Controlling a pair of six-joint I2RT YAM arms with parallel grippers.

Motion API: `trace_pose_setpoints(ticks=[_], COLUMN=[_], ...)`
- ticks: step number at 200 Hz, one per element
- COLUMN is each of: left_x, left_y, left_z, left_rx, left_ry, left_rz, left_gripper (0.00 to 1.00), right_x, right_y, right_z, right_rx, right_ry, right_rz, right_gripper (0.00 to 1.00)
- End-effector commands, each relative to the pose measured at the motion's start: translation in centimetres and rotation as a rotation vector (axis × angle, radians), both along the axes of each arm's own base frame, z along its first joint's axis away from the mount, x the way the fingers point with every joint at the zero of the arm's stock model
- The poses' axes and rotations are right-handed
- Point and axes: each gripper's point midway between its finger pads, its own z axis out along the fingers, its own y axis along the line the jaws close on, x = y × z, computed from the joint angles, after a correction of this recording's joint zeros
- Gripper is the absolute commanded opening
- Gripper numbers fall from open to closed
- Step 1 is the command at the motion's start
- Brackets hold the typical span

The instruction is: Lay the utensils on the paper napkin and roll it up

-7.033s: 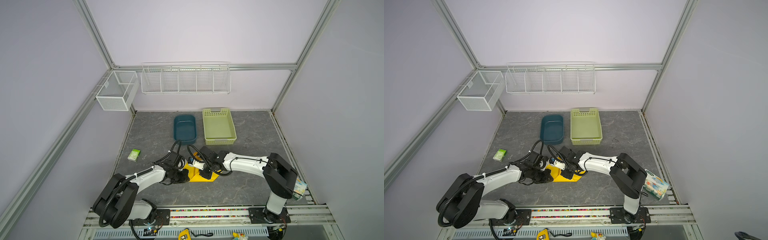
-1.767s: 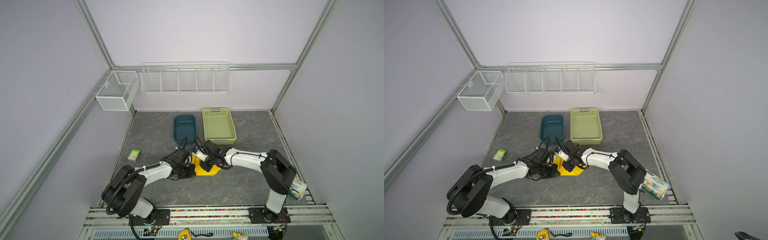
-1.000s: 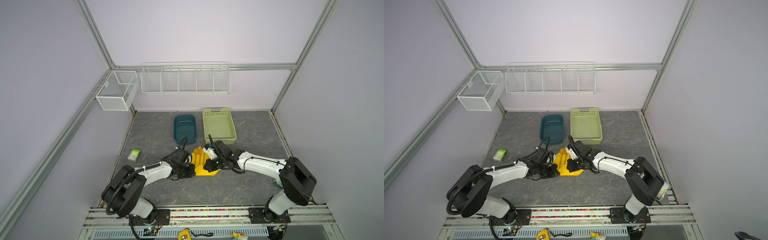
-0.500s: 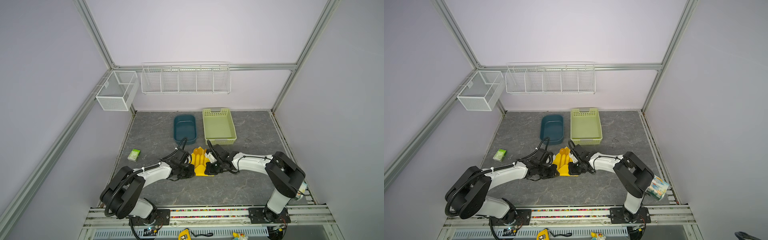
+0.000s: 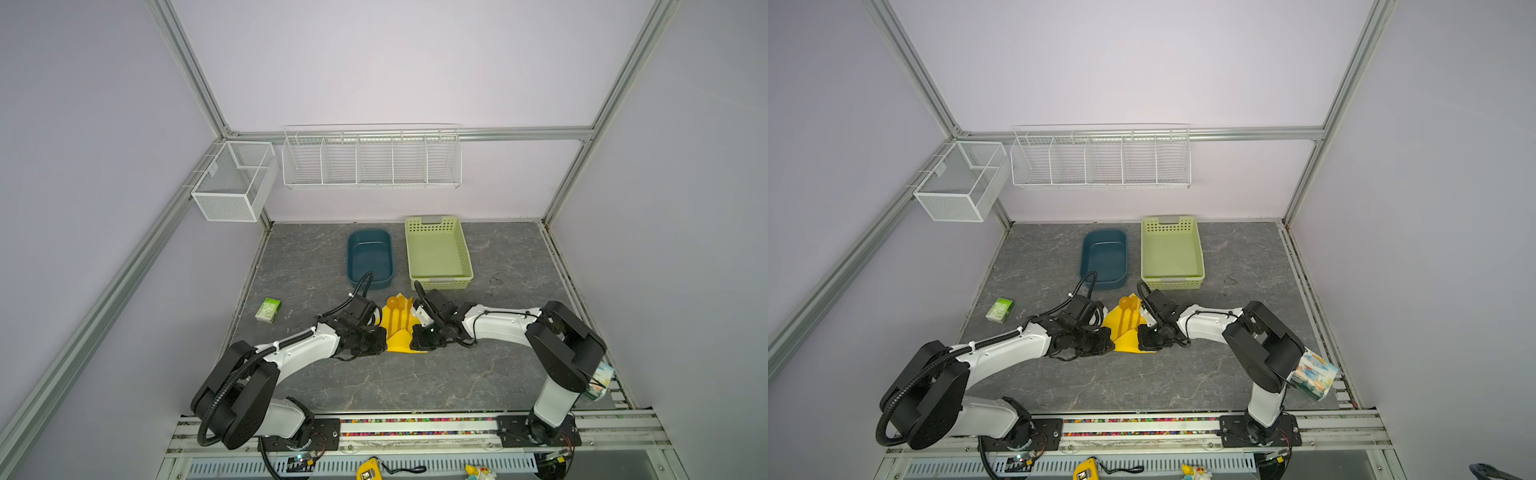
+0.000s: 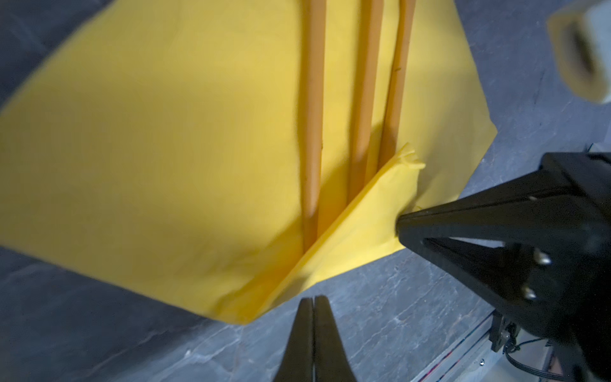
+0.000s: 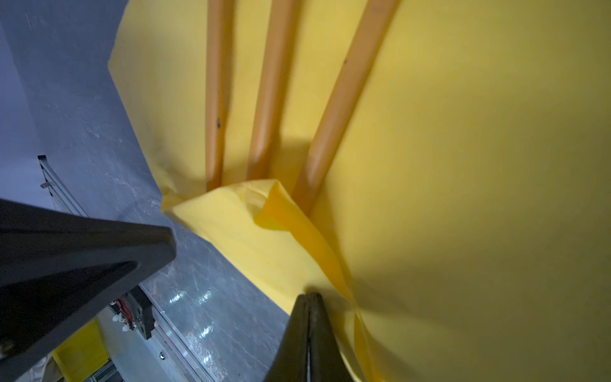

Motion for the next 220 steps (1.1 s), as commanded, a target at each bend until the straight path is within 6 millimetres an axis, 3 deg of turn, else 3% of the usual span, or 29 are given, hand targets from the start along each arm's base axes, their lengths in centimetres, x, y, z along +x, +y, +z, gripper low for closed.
trace_pose_setpoints(ticks=[1,163,220], left_x=[0.8,7.4,8.0], left_y=[0.5,-1.0,-1.4], left_z=[1.1,-0.6,-1.3], left_rx=[0.05,0.21,0.227], left_ry=[-0.051,-0.131,-0.122], left_rz=[-0.013,-0.025,-0.042], left_gripper=[0.0,0.0,0.0], right_x=[-0.4,-0.4,-0.4], right_y=[-1.3,-1.4,-1.3], right_z=[-1.8,-1.8,-2.0], right_rx=[-0.061,-0.066,-0.066], right_ry=[0.046,0.048,0.053], right_rz=[-0.03,-0.033,-0.03], right_gripper=[0.08,0.08,0.08])
